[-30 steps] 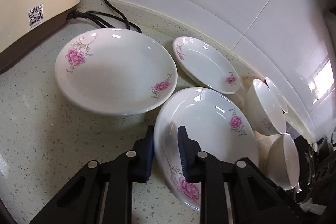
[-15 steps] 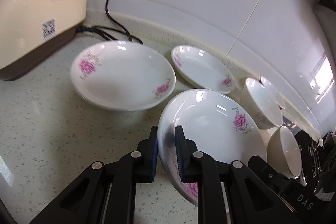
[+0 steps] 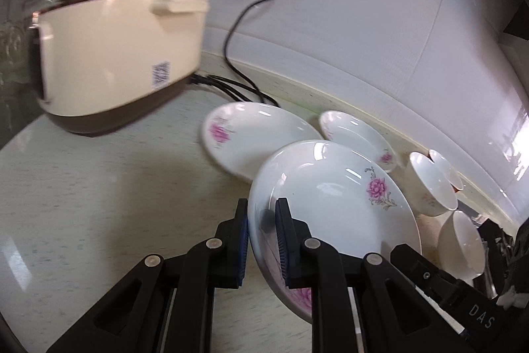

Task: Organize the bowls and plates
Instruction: 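Lift the plate with both tools and carry it toward the rice cooker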

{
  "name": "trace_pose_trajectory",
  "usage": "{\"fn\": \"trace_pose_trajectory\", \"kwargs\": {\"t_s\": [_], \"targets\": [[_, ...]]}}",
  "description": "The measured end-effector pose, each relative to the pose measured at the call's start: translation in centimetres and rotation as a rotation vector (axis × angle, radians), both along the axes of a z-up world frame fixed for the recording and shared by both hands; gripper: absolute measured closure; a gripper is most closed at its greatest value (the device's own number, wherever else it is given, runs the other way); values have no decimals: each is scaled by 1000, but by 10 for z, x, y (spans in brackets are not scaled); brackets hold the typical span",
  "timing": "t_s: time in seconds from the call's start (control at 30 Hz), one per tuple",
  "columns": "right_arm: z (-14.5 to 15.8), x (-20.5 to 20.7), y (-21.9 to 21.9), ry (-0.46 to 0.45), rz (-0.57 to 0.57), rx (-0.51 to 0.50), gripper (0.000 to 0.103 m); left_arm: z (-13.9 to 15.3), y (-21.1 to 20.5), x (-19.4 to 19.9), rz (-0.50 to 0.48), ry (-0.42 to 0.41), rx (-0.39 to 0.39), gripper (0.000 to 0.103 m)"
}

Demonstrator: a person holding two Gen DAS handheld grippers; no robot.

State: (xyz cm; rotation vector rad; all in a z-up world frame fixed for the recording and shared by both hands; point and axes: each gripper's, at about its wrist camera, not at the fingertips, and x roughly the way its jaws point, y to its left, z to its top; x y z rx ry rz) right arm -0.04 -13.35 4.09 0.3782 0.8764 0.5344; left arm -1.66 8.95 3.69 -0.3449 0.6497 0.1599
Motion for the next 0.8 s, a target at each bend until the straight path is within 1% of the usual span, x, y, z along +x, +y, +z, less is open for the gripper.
{"fn": "trace_pose_trajectory", "kwargs": {"t_s": [0.07, 0.23, 0.5, 0.6, 0.7, 0.8], "targets": [[-3, 1, 10, 1, 35, -3, 84, -1, 5, -9, 17, -2, 11, 87], [-4, -8, 26, -15, 109, -13, 84, -4, 24, -26, 47, 4, -1, 87], [-5, -25, 62, -36, 229, -33, 83, 2, 50, -56, 110, -4, 47, 86], [-7, -32, 74, -33, 274, -27, 83, 1, 63, -63, 137, 4, 48, 86], [-8, -36, 80, -28, 304, -12, 82, -2, 74, -71, 153, 13, 43, 86], [-7, -36, 93, -39, 321, -30, 83, -3, 81, -78, 166, 18, 53, 85]]}}
